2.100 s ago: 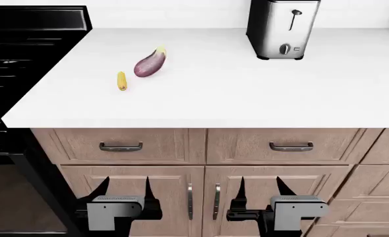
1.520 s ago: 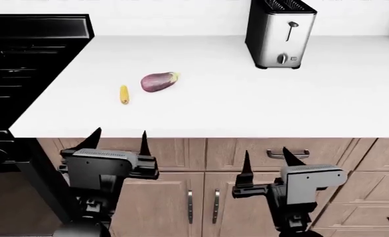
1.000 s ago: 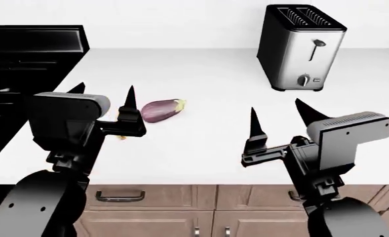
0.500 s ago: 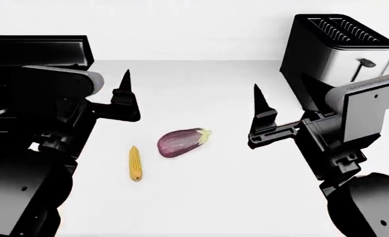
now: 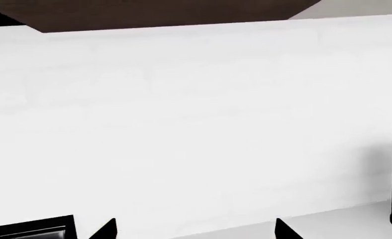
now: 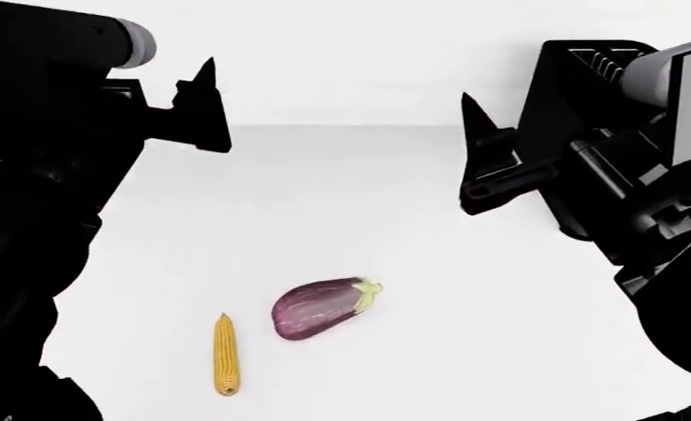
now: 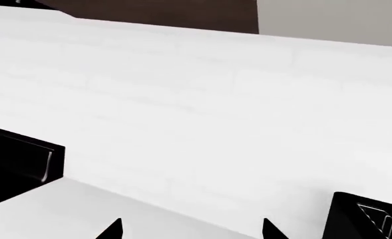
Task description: Pick the eggplant, corn from the counter and place them in the cabinet. Then close the cabinet.
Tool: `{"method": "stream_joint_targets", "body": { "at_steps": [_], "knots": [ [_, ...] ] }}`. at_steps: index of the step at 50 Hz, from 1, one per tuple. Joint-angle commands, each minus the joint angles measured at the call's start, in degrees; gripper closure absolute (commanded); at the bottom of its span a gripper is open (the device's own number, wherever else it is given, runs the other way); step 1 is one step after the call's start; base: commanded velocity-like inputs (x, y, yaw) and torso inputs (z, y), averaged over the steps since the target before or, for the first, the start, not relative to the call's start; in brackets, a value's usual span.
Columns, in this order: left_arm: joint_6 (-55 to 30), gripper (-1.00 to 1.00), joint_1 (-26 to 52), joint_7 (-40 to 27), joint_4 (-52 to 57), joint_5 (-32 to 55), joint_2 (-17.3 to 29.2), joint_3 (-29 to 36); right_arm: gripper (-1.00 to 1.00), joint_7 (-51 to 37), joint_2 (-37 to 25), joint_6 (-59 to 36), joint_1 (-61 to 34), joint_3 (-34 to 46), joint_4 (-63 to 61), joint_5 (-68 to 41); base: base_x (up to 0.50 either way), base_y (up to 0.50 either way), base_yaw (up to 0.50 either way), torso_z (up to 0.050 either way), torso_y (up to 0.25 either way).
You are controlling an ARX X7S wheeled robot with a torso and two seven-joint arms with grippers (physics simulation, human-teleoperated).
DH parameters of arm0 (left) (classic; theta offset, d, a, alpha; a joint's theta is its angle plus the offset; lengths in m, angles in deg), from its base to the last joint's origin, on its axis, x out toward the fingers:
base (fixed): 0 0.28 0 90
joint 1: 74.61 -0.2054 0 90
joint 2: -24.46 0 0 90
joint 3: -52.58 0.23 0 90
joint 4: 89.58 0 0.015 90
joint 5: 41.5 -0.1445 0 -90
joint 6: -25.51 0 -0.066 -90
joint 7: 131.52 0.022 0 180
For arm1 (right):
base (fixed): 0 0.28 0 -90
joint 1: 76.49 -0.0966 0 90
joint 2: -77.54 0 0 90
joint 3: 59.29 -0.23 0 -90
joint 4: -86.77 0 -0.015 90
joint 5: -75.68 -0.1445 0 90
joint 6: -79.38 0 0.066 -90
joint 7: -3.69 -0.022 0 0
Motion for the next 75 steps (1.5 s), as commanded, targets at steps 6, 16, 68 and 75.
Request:
{"method": "stream_joint_targets", "body": {
  "at_steps": [6, 16, 68, 75],
  "knots": [
    [-3.0, -1.00, 2.8, -0.3, 1.1, 1.5, 0.0, -0.4, -1.00, -8.4, -3.6, -2.0, -3.9, -1.2, 2.1, -13.1, 0.07, 0.05, 0.00, 0.000, 0.000],
    [-3.7, -1.00, 2.4, -0.4, 2.6, 2.3, 0.2, -0.6, -1.00, -10.8, -3.8, -2.1, -3.8, -4.1, 1.8, -17.3, 0.04, 0.00, 0.00, 0.000, 0.000],
    [-10.5, -1.00, -0.9, -49.8, -3.3, 74.4, 16.9, -3.7, -1.00, -18.1, -9.2, 2.9, -2.0, -1.5, 2.9, -26.2, 0.04, 0.02, 0.00, 0.000, 0.000],
    [-0.1, -1.00, -5.4, -66.1, 2.3, 97.3, 26.6, 0.7, -1.00, -19.1, -9.5, 3.0, -2.2, -1.7, 2.8, -27.3, 0.00, 0.00, 0.00, 0.000, 0.000]
  ]
}}
